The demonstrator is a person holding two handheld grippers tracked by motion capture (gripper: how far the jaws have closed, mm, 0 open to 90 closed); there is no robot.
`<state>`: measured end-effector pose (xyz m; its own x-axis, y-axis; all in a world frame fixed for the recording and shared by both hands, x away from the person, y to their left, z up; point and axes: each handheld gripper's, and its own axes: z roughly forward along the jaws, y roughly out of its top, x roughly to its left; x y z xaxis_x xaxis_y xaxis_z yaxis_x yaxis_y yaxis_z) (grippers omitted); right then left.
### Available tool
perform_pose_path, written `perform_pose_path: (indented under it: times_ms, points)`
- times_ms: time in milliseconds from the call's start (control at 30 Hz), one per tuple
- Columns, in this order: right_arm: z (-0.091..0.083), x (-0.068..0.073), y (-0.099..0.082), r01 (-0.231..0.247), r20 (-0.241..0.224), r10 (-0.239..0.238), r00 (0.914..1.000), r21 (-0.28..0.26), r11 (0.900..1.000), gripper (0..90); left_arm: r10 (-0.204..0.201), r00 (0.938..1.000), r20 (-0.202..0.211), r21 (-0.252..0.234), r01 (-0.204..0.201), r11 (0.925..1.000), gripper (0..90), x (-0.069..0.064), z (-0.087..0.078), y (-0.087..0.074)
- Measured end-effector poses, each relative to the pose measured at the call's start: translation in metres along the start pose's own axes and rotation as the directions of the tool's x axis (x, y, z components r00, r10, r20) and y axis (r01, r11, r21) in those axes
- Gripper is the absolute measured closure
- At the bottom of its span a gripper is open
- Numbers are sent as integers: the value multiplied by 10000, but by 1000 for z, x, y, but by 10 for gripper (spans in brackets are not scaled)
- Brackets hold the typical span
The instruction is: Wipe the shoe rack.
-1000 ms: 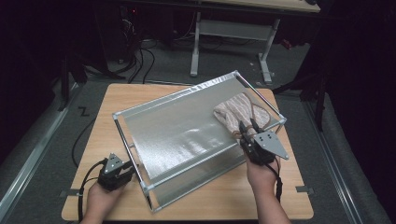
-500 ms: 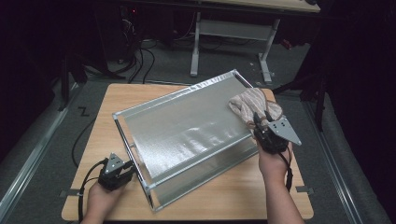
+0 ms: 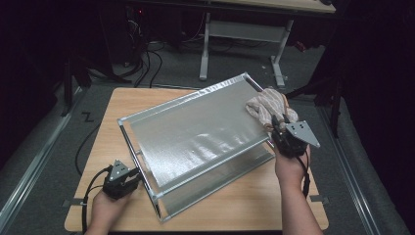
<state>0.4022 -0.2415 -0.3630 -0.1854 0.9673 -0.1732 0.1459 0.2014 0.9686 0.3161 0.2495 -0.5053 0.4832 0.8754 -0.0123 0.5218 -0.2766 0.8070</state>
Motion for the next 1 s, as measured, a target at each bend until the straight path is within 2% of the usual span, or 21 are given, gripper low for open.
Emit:
perform_pose_path:
  times_ms: [233,400,467,533,700,867,900,933,1000]
  points:
    - [-2,1,8,-238,-343,243,9991,148,9996,750,-132,9999,-48,-10,132,9999,680,1,0,0]
    - [-13,6,17,-54,-406,39,9992,-350,9994,750,-149,9999,-53,-8,149,9999,680,1,-1,-1]
    - [-23,8,22,36,-384,-62,9992,-660,9978,749,-143,9999,-55,-5,143,9999,680,1,-1,-1]
    - [-27,7,24,72,-378,-101,9992,-766,9970,749,-129,9999,-73,-1,129,9999,680,1,-1,-1]
    - [-51,3,28,125,-319,-164,9994,-1180,9929,750,-128,9999,-77,-1,128,9999,680,1,-1,-1]
    - [-82,-7,20,-121,-283,77,9996,-1558,9877,750,-93,9999,-125,-7,93,10000,680,0,-1,-1]
    - [-82,-7,20,-121,-283,77,9996,-1558,9877,750,-68,9999,-128,12,68,10000,680,1,-1,-1]
    - [-92,-8,16,-46,-273,3,9996,-1596,9872,750,-61,9999,-139,0,61,10000,680,0,-1,-1]
    - [-97,-8,13,13,-250,-54,9997,-1628,9867,750,-63,9999,-141,-3,63,10000,680,0,-1,-1]
